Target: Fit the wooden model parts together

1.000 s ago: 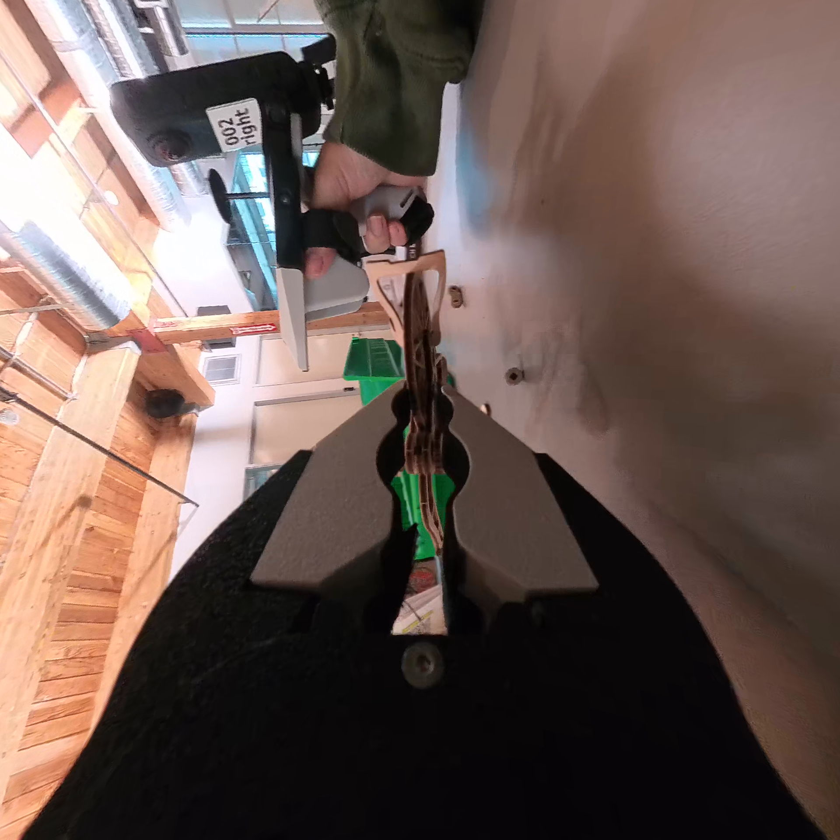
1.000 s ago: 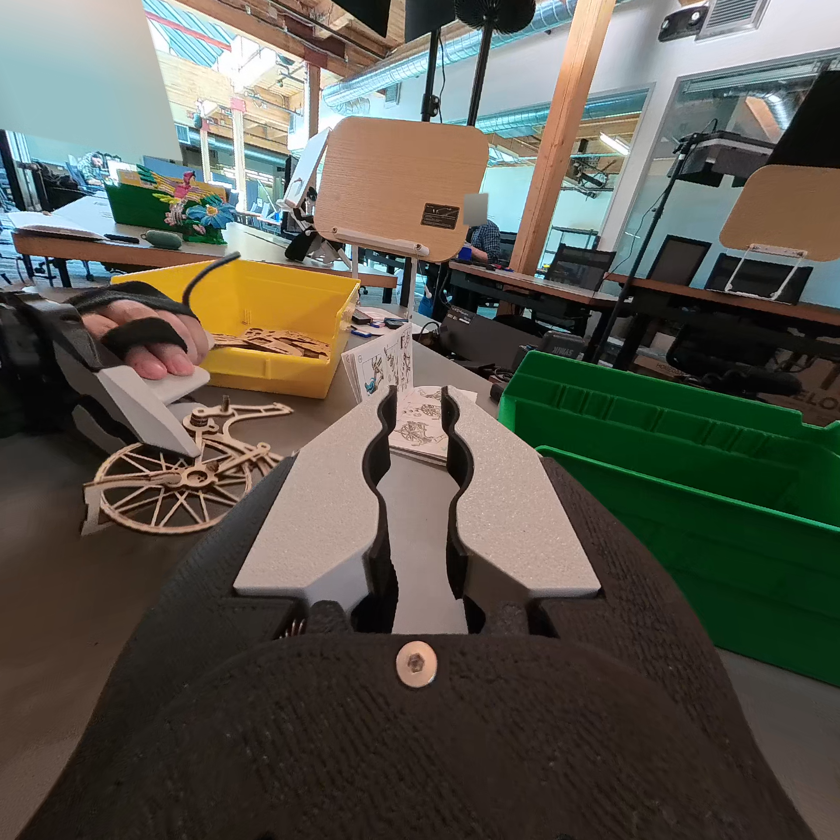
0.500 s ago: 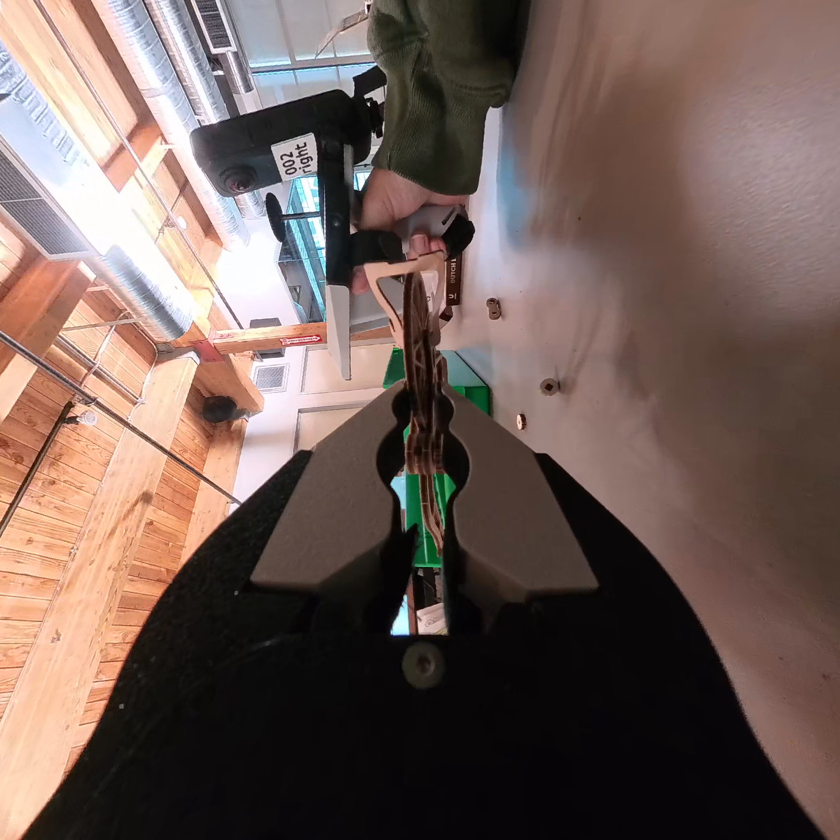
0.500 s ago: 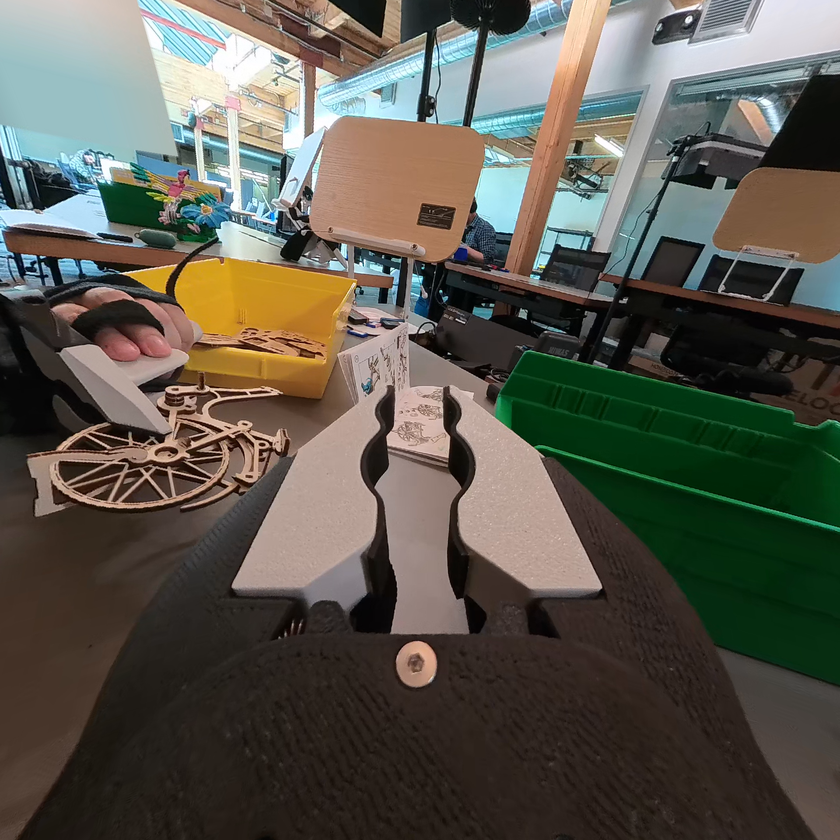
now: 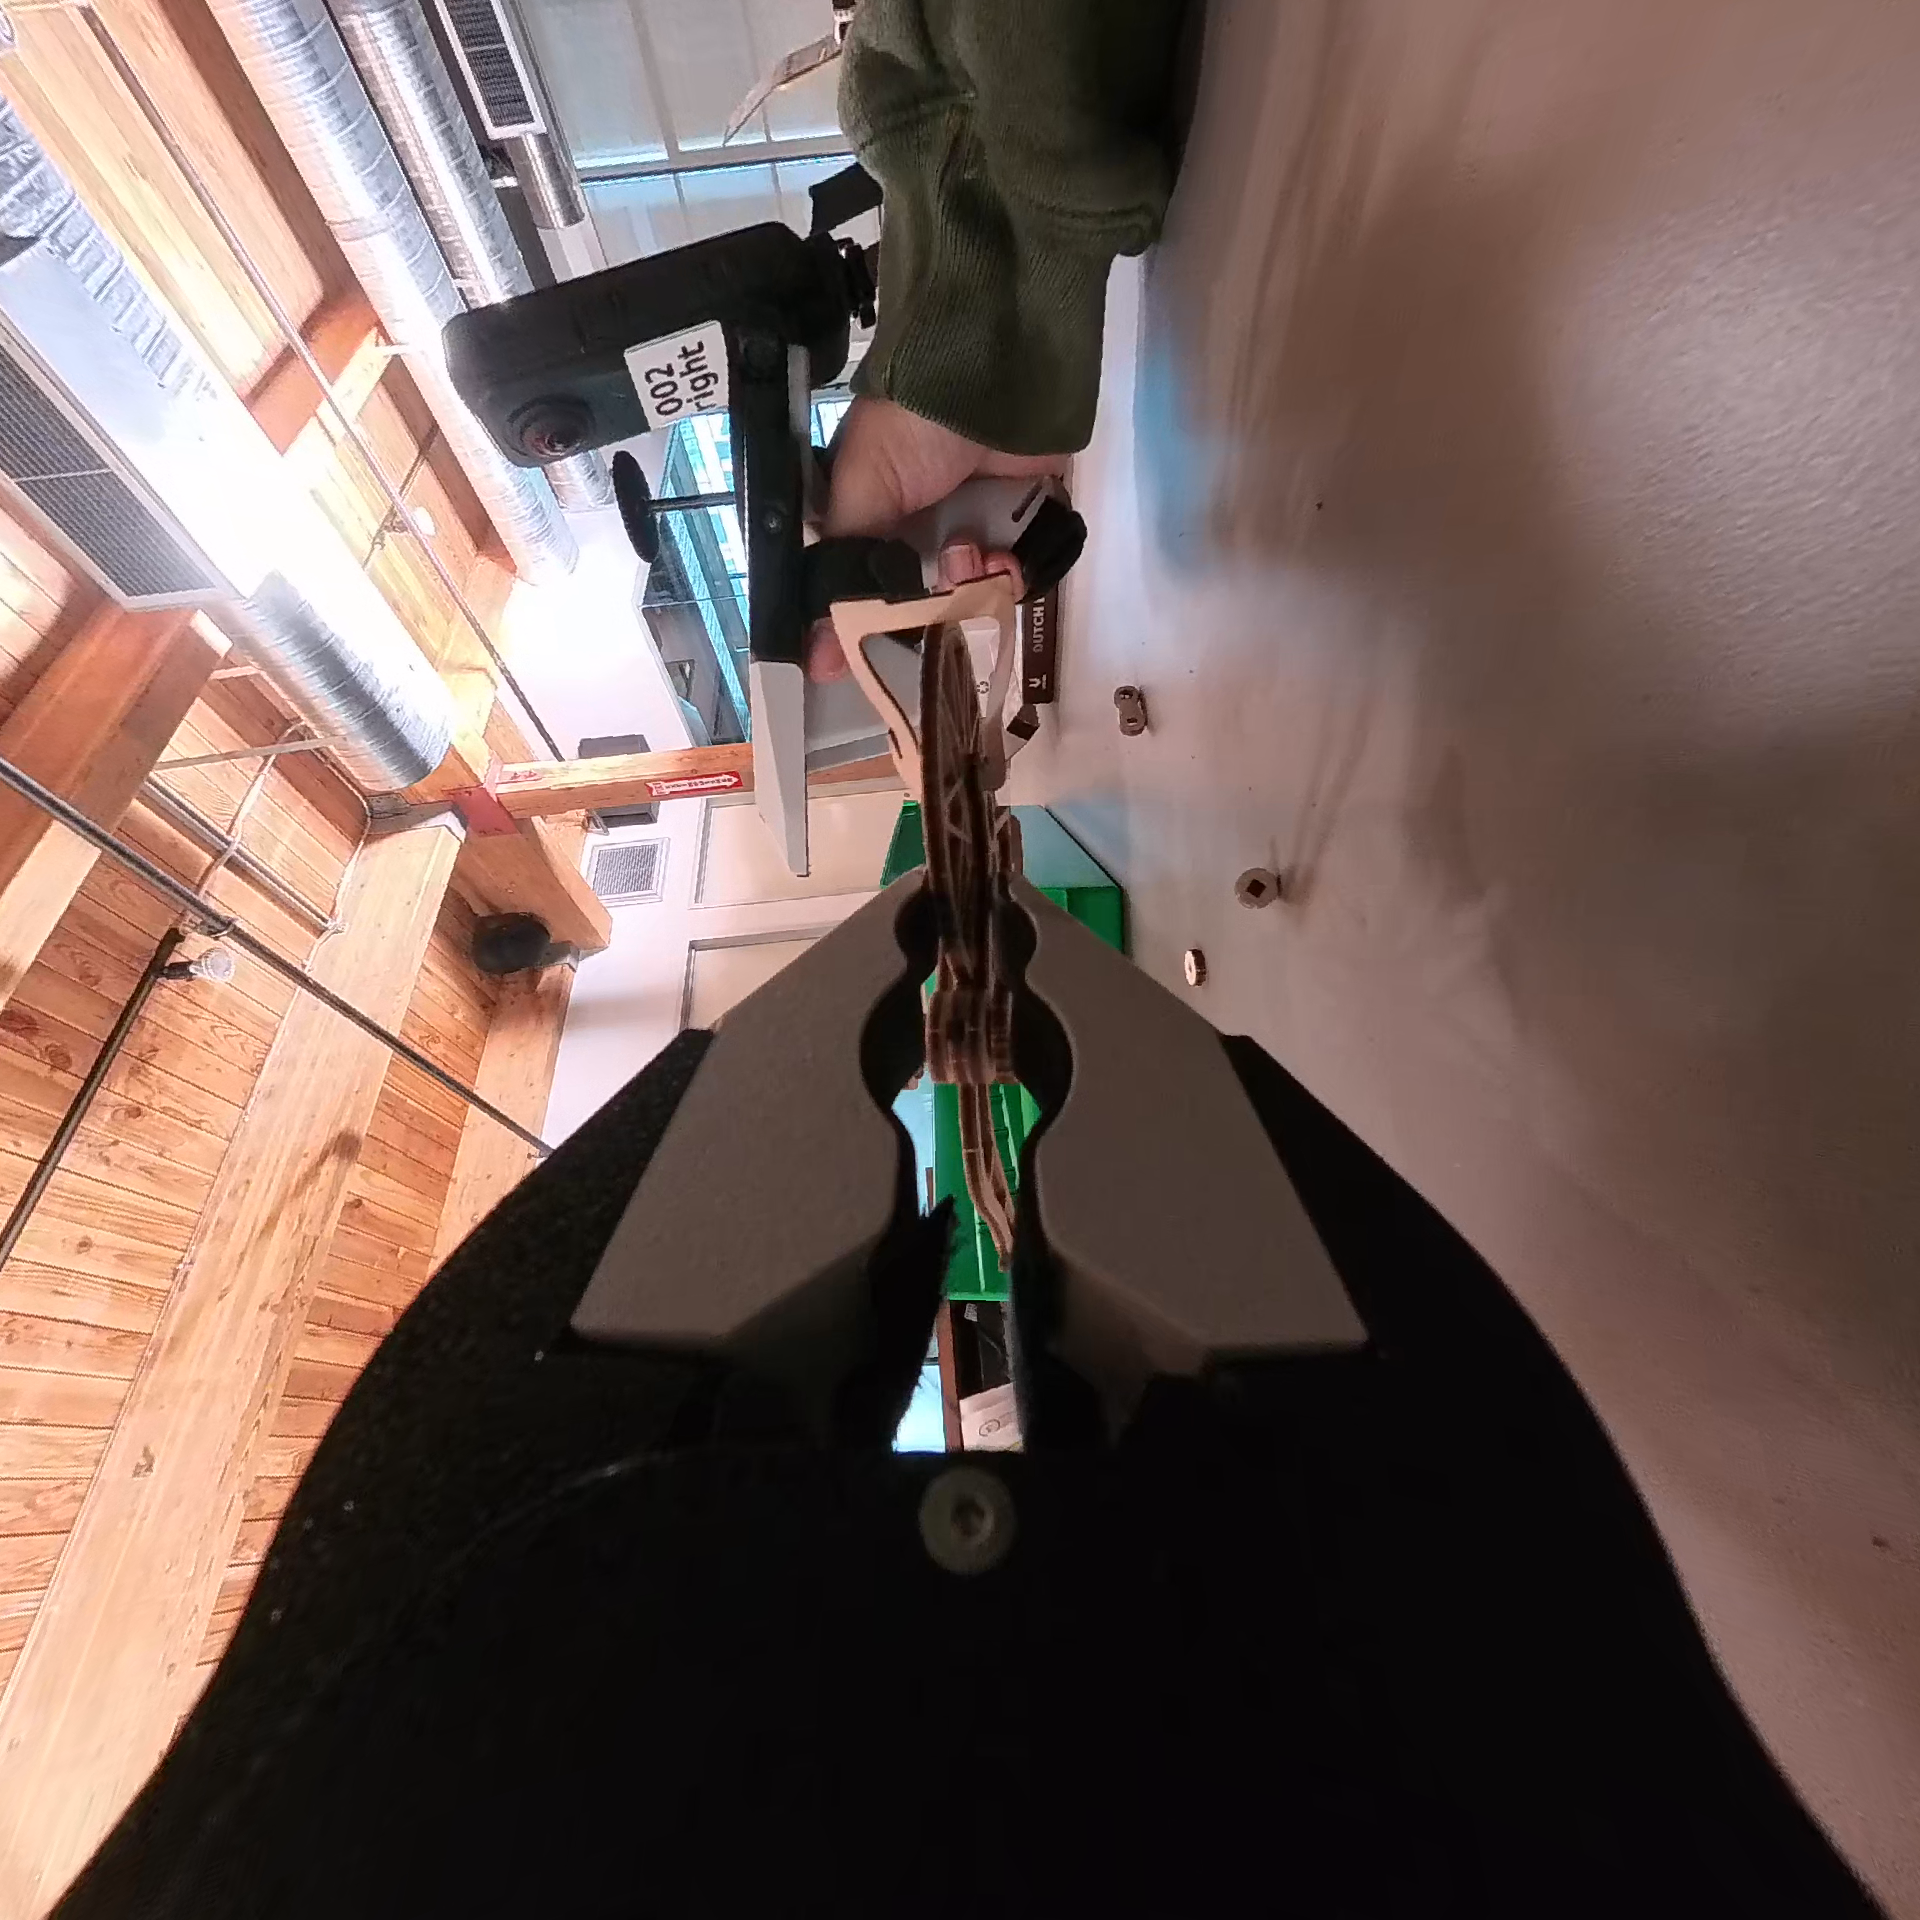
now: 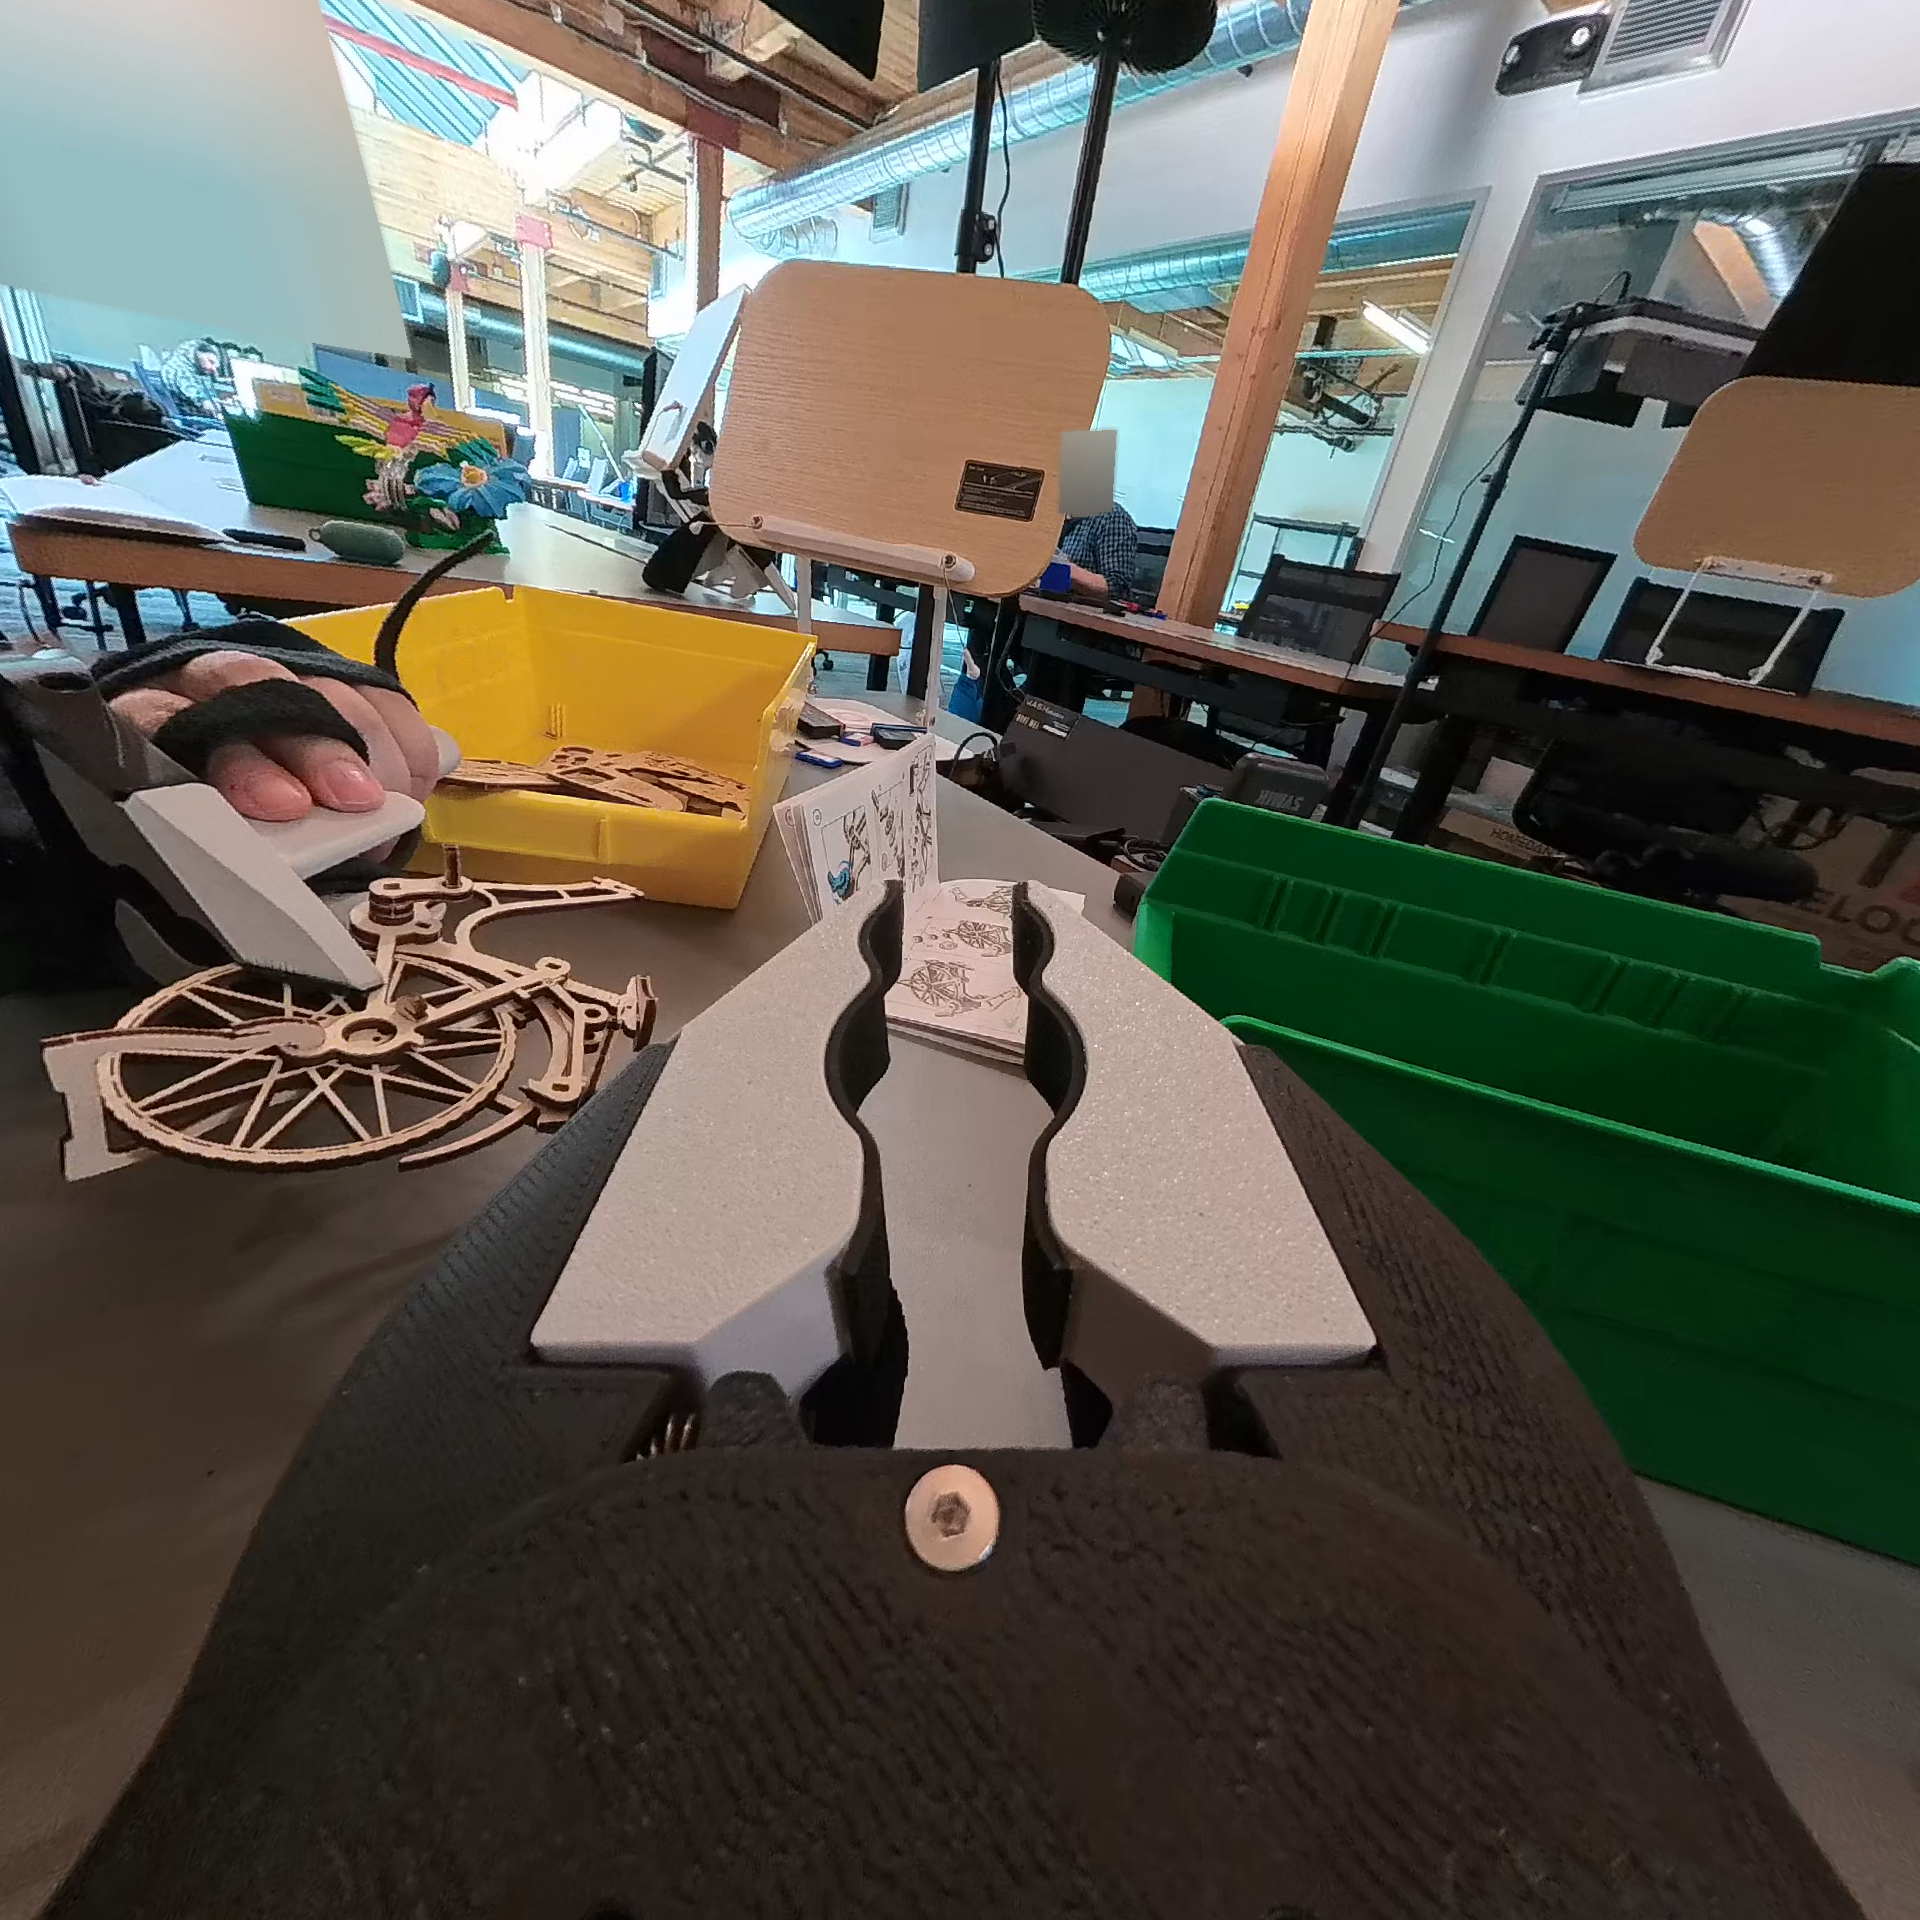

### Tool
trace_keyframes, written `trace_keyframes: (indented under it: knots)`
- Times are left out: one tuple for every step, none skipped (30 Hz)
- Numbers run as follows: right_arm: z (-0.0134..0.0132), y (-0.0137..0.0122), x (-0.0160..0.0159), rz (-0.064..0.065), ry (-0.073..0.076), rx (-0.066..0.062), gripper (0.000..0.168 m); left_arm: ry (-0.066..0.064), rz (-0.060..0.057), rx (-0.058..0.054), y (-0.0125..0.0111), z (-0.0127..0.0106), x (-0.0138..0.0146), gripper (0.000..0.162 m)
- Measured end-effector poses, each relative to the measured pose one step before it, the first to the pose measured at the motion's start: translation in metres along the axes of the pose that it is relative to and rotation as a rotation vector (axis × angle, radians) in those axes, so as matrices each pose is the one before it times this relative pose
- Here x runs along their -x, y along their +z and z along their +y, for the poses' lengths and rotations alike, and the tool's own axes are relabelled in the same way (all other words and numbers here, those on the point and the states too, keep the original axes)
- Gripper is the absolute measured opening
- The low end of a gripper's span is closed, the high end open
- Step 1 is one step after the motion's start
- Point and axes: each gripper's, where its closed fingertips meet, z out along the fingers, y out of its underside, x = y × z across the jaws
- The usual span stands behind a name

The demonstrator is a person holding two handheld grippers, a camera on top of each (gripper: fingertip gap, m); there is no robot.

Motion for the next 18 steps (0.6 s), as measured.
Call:
trace_keyframes:
  knots:
    - [0.00005, -0.00003, -0.00004, -0.0001, -0.0007, 0.0004, 0.019, 0.0004, 0.0014, 0.0001, 0.00018, 0.00009, -0.00026, 0.006]
    - [-0.00008, 0.00004, 0.00010, -0.0002, -0.0005, -0.0005, 0.019, -0.0006, 0.0015, 0.0011, 0.00029, 0.00031, -0.00035, 0.007]
    - [-0.00016, -0.00006, 0.00004, -0.0003, 0.0001, -0.0003, 0.019, -0.0003, 0.0020, 0.0034, 0.00031, 0.00072, -0.00038, 0.006]
    - [-0.00010, -0.00005, 0.00004, -0.0003, -0.0002, -0.0006, 0.019, -0.0021, -0.0015, 0.0110, 0.00061, 0.00208, 0.00029, 0.006]
    - [-0.00039, -0.00016, 0.00019, -0.0015, -0.0004, -0.0018, 0.019, -0.0051, -0.0080, 0.0280, 0.00128, 0.00479, 0.00166, 0.006]
    - [-0.00063, -0.00017, 0.00072, -0.0039, -0.0016, -0.0024, 0.019, -0.0108, -0.0025, 0.0453, 0.00222, 0.00796, 0.00129, 0.006]
    - [-0.00038, 0.00003, 0.00130, -0.0054, -0.0058, -0.0001, 0.019, -0.0198, 0.0110, 0.0614, 0.00323, 0.01081, -0.00051, 0.006]
    - [-0.00018, 0.00030, 0.00247, -0.0110, -0.0111, 0.0014, 0.020, -0.0182, 0.0127, 0.0626, 0.00338, 0.01106, -0.00112, 0.007]
    - [-0.00075, 0.00050, 0.00455, -0.0211, -0.0145, -0.0014, 0.021, -0.0034, 0.0106, 0.0459, 0.00299, 0.00900, -0.00143, 0.007]
    - [-0.00135, 0.00083, 0.00639, -0.0316, -0.0145, -0.0049, 0.023, -0.0021, 0.0131, 0.0403, 0.00276, 0.00779, -0.00206, 0.007]
    - [-0.00048, 0.00151, 0.00710, -0.0358, -0.0114, -0.0014, 0.024, -0.0060, 0.0108, 0.0334, 0.00239, 0.00619, -0.00161, 0.007]
    - [0.00153, 0.00223, 0.00744, -0.0391, -0.0041, 0.0106, 0.025, -0.0083, 0.0170, 0.0269, 0.00212, 0.00465, -0.00223, 0.007]
    - [0.00420, 0.00314, 0.00802, -0.0446, 0.0065, 0.0263, 0.025, -0.0131, 0.0154, 0.0236, 0.00175, 0.00375, -0.00192, 0.006]
    - [0.00643, 0.00412, 0.00759, -0.0437, 0.0162, 0.0380, 0.026, -0.0098, 0.0066, 0.0097, 0.00110, 0.00195, -0.00080, 0.007]
    - [0.00732, 0.00461, 0.00604, -0.0340, 0.0188, 0.0433, 0.026, -0.0079, 0.0089, 0.0103, 0.00095, 0.00191, -0.00098, 0.007]
    - [0.00686, 0.00456, 0.00577, -0.0323, 0.0129, 0.0395, 0.026, -0.0076, 0.0051, 0.0132, 0.00097, 0.00219, -0.00048, 0.007]
    - [0.00534, 0.00431, 0.00578, -0.0325, 0.0095, 0.0305, 0.024, -0.0031, 0.0050, 0.0071, 0.00086, 0.00141, -0.00062, 0.007]
    - [0.00393, 0.00386, 0.00411, -0.0226, 0.0108, 0.0233, 0.022, -0.0011, 0.0065, 0.0040, 0.00064, 0.00087, -0.00115, 0.007]
